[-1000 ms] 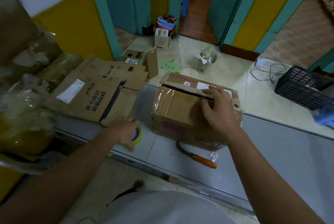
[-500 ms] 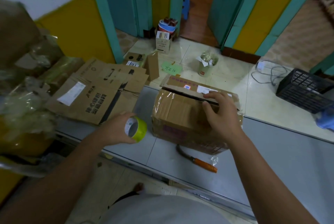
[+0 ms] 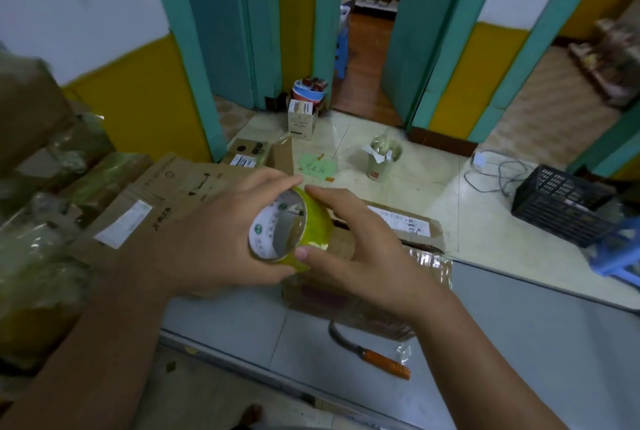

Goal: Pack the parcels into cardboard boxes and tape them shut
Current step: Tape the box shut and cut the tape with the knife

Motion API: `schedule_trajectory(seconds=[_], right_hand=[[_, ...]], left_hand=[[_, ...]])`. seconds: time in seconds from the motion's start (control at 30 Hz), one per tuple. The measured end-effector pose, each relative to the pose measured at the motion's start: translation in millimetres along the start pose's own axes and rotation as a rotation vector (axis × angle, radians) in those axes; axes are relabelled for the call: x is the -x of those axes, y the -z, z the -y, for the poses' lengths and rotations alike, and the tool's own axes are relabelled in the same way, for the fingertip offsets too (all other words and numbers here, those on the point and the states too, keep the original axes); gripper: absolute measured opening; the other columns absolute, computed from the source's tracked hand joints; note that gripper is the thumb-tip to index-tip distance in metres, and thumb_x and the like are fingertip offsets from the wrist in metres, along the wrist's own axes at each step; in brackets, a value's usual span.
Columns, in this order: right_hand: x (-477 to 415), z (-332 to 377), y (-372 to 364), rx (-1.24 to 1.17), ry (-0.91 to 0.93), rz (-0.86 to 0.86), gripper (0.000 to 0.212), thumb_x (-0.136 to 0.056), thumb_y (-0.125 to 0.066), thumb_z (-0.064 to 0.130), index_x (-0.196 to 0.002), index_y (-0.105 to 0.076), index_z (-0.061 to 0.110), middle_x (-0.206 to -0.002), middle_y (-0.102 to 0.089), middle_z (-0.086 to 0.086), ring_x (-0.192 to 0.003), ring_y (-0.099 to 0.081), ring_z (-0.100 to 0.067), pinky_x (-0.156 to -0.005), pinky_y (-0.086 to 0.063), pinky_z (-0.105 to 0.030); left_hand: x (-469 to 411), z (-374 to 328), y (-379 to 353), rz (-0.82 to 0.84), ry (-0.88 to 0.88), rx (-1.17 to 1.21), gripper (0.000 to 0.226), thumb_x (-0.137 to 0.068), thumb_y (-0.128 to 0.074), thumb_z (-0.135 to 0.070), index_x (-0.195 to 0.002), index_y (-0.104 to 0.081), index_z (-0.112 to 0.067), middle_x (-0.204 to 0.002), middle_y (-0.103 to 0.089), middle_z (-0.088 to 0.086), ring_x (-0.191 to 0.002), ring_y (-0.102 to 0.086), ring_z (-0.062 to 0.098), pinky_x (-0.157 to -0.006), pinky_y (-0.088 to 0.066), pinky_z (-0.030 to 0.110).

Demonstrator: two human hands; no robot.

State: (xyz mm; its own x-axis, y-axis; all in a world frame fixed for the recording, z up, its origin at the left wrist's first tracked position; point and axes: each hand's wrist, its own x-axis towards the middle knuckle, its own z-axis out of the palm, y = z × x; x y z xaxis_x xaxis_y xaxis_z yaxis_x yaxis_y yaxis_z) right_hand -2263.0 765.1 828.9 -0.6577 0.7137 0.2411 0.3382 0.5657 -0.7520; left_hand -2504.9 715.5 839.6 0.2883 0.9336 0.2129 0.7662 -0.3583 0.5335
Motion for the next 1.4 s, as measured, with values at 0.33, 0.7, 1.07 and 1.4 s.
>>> schedule_trajectory(seconds=[0.33,0.7,1.07,1.4], right_hand=[[18.5,-16.4,3.8,0.073,0.142,-0.443,0.025,-0.089,-0.081,0.012,-0.114,-0.080,0.013,-0.114,-0.072,0.004,-0.114,-0.068,-0.005,-0.095,-0.058,-0.033],[20.5,-13.3,20.1,0.065,-0.106,-0.311,0.014,-0.100,-0.067,0.016,-0.093,-0.066,0.028,-0.087,-0.068,0.016,-0.086,-0.066,-0.005,-0.073,-0.045,-0.012],[25.4,-34.9,46.0,-0.501,-0.418,-0.102,0.030,-0.108,-0.055,0.018,-0.084,-0.073,0.011,-0.073,-0.056,-0.005,-0.072,-0.049,-0.019,-0.069,-0.043,-0.033],[45.8,-21.1,57.9,-1.079,-0.348,-0.035,0.017,-0.098,-0.057,0.014,-0.086,-0.064,0.004,-0.081,-0.049,-0.009,-0.080,-0.052,-0.017,-0.077,-0.053,-0.030]], left_hand=[[-18.7,-13.3,-6.5,-0.002,0.015,0.038,0.113,-0.065,-0.086,-0.068,-0.160,-0.034,-0.040,-0.147,-0.033,-0.030,-0.132,-0.034,-0.021,-0.095,-0.031,-0.004],[-25.9,-20.0,-18.1,0.066,-0.005,0.201,0.095,-0.072,-0.087,-0.059,-0.152,-0.037,-0.052,-0.151,-0.041,-0.029,-0.138,-0.045,-0.006,-0.102,-0.049,0.026],[-13.1,-8.3,-66.9,-0.058,-0.005,0.529,0.053,-0.090,-0.067,-0.067,-0.103,-0.074,-0.016,-0.095,-0.069,0.006,-0.093,-0.065,0.028,-0.079,-0.052,0.056],[-20.9,-9.0,-47.3,0.027,0.232,0.204,0.049,-0.077,-0.071,-0.073,-0.073,-0.069,-0.024,-0.069,-0.065,-0.008,-0.060,-0.062,0.011,-0.053,-0.046,0.029]])
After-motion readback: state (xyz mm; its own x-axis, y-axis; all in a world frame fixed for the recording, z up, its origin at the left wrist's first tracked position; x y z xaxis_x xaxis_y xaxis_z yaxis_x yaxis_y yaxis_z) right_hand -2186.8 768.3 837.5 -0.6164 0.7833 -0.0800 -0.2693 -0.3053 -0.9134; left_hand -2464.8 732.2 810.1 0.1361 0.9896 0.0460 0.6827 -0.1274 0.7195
